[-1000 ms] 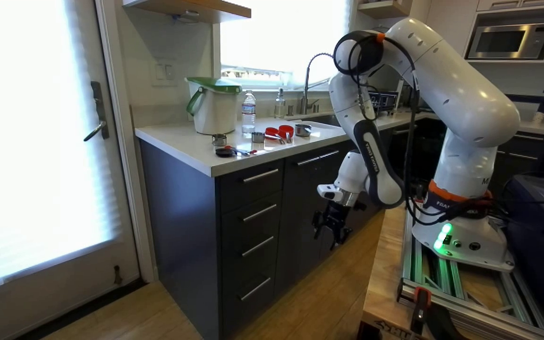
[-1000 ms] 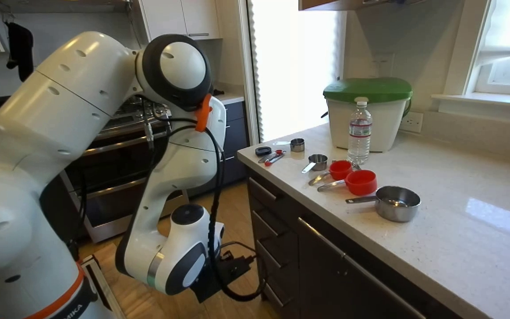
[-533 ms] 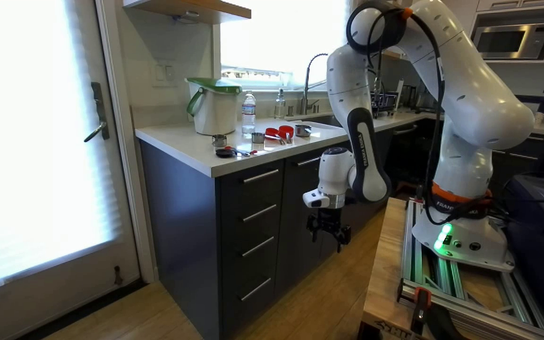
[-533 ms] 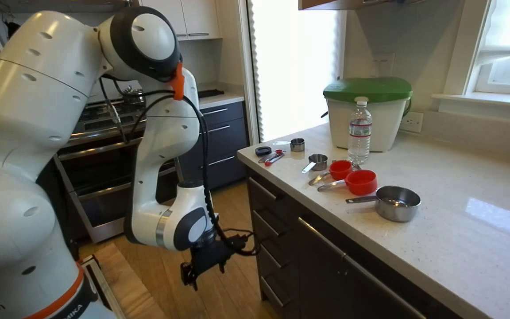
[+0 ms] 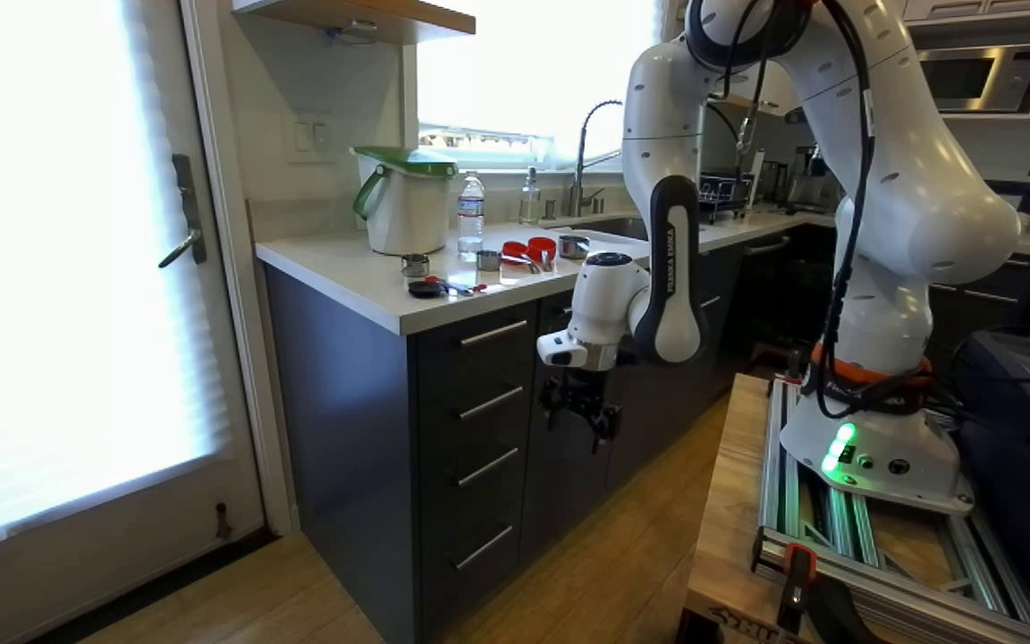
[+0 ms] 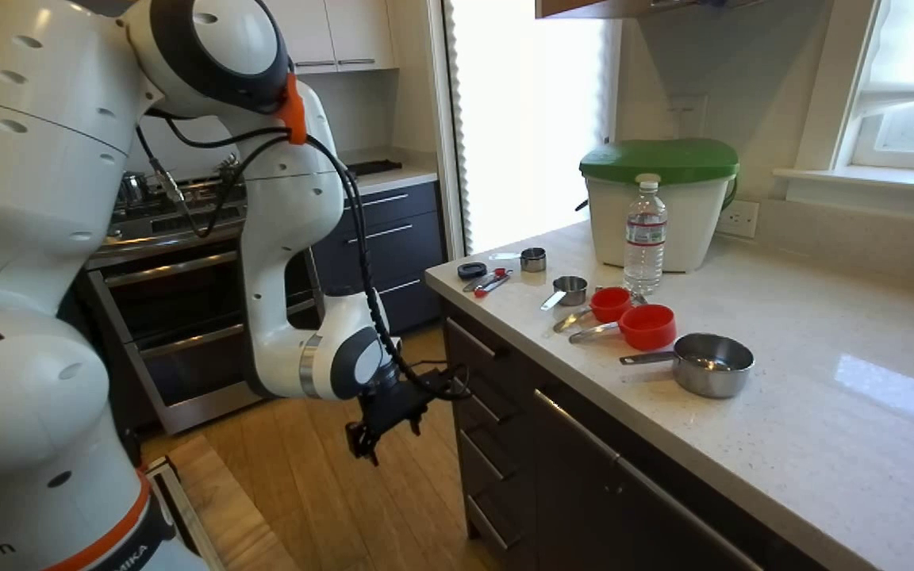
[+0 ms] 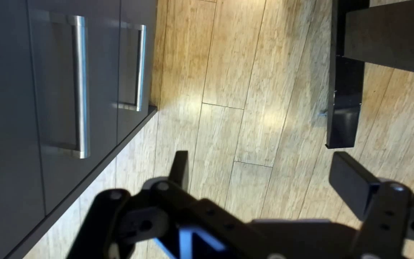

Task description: Open the second far left drawer from the top fully

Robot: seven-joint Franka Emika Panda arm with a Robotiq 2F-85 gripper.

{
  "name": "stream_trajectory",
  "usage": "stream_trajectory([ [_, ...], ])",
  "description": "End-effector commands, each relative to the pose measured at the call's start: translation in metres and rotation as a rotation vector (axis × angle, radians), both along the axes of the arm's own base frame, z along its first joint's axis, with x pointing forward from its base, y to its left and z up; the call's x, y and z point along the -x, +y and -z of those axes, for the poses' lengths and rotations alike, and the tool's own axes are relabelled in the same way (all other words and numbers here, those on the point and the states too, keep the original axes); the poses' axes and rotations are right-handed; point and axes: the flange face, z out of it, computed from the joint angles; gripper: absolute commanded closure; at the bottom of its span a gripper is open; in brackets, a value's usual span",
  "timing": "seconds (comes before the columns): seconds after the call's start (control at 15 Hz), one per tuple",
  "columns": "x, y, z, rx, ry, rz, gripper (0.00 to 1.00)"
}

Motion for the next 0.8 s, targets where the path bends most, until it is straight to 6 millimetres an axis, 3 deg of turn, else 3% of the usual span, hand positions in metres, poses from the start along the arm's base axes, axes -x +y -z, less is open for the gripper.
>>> stream_trajectory([
  [0.0,-0.017,-0.003,-0.002,-0.026,-0.063,0.054,0.0],
  [0.4,-0.043,-0.008,-0.01,-0.089,-0.221,0.115,0.0],
  [0.73,-0.053,-0.012,-0.003,-0.11,-0.343,0.133,0.0],
])
